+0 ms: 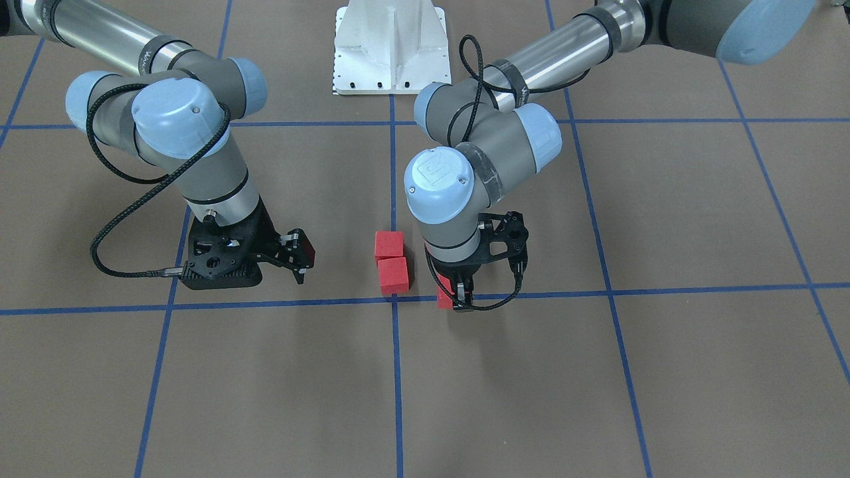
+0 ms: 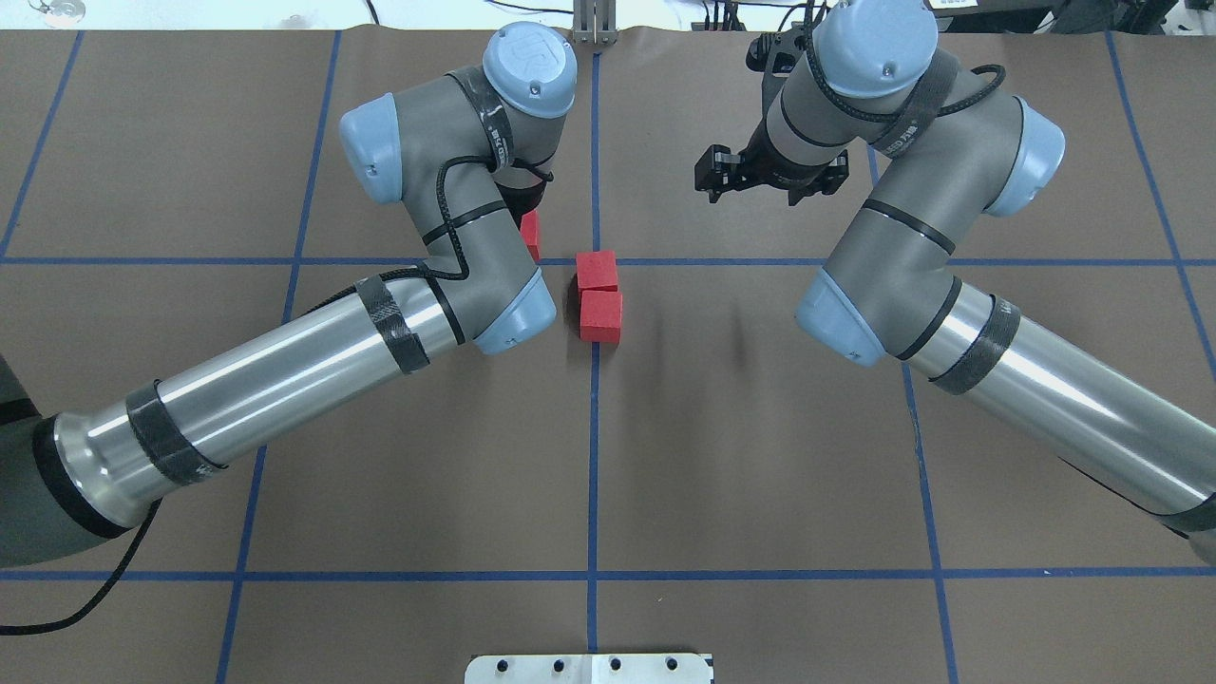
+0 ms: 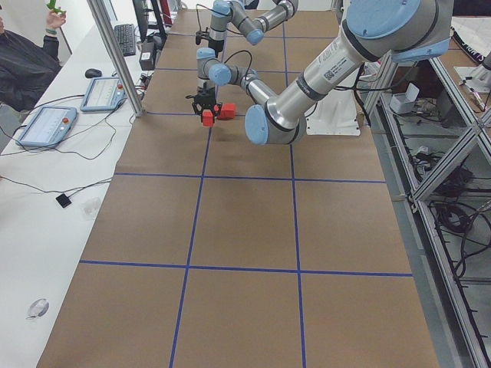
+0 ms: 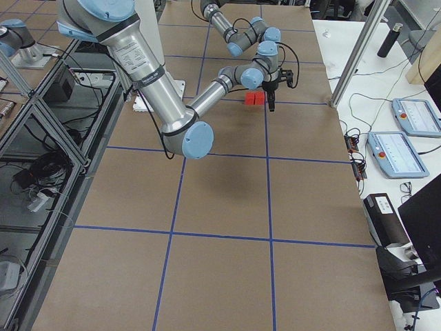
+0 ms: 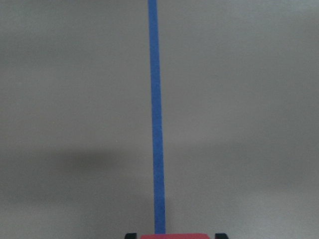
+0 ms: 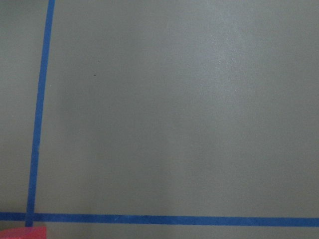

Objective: Form red blocks into L shape at center

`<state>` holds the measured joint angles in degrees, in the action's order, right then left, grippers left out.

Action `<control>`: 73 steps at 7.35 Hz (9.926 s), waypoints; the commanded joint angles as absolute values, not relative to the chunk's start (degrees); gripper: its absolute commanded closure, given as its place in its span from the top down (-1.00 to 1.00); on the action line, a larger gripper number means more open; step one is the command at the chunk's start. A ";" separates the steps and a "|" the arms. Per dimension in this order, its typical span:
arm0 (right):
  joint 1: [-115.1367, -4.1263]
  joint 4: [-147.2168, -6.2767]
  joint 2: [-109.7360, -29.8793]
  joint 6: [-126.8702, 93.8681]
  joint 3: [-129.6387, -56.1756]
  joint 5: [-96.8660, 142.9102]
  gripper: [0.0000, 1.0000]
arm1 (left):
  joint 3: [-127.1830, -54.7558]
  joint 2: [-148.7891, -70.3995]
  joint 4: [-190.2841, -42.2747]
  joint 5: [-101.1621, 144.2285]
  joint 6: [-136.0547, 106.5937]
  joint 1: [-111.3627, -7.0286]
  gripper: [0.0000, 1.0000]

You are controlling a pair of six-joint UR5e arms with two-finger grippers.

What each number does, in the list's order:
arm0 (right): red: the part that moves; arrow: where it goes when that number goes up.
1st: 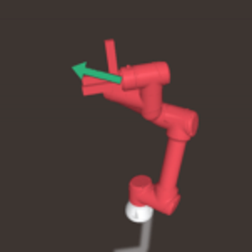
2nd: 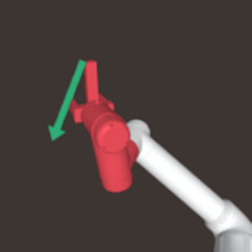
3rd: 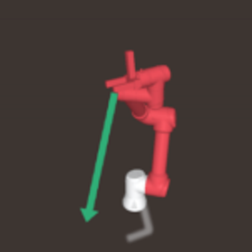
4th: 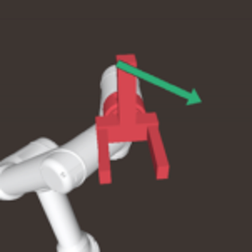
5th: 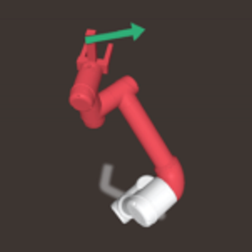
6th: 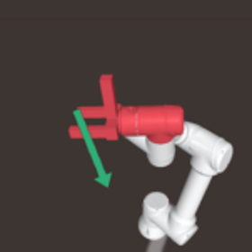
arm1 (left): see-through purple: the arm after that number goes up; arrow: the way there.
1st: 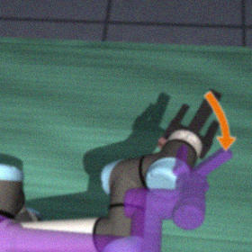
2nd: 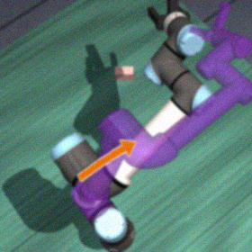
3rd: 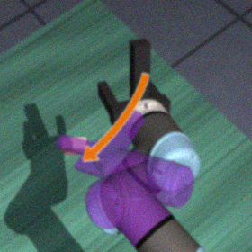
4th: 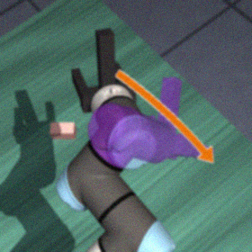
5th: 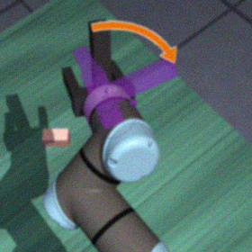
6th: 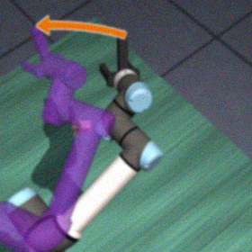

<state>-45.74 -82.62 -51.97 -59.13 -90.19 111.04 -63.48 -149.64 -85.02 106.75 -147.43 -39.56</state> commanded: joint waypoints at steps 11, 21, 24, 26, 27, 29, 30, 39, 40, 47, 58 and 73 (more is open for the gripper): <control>-48.34 -83.23 -52.29 -55.82 -90.62 116.28 0.98 | -61.96 -152.23 -81.91 109.25 -152.40 -37.53 -1.00; -48.34 -82.97 -52.47 -55.81 -90.79 116.10 0.98 | -61.79 -152.49 -82.44 109.25 -152.75 -35.60 -1.00; -48.34 -82.88 -52.47 -55.81 -90.70 116.10 0.98 | -61.61 -152.49 -83.14 109.25 -153.54 -35.51 -1.00; -48.34 -82.88 -52.47 -55.81 -90.79 116.10 0.98 | -61.52 -152.40 -83.23 109.25 -153.63 -35.60 -1.00; -48.34 -82.88 -52.47 -55.81 -90.88 116.10 0.98 | -61.52 -152.40 -83.23 109.25 -153.63 -35.60 -1.00; -48.34 -82.88 -52.47 -55.81 -90.88 116.10 0.98 | -61.52 -152.40 -83.23 109.25 -153.63 -35.60 -1.00; -48.34 -82.88 -52.47 -55.81 -90.88 116.10 0.98 | -61.35 -152.40 -83.23 109.16 -153.55 -35.60 -1.00; -48.34 -82.97 -52.47 -55.81 -91.14 116.10 0.98 | -60.91 -152.40 -84.02 109.07 -153.90 -35.68 -1.00; -48.34 -82.97 -52.38 -55.90 -91.14 116.10 0.98 | -60.91 -152.40 -84.02 109.07 -153.98 -35.68 -1.00; -48.34 -82.97 -52.47 -55.90 -91.14 116.10 0.98 | -60.82 -152.49 -84.81 108.90 -154.51 -35.86 -0.79; -48.34 -82.88 -52.82 -55.81 -91.14 116.10 0.98 | -60.82 -152.49 -84.90 108.90 -154.51 -35.77 0.26; -74.14 -95.89 -59.82 -22.38 -87.71 131.82 0.98 | -93.05 -120.15 -92.37 111.88 -75.31 -51.84 1.00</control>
<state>-69.19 -95.45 -56.22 -29.14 -88.13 128.57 -89.91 -129.51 -81.98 111.65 -85.38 -49.56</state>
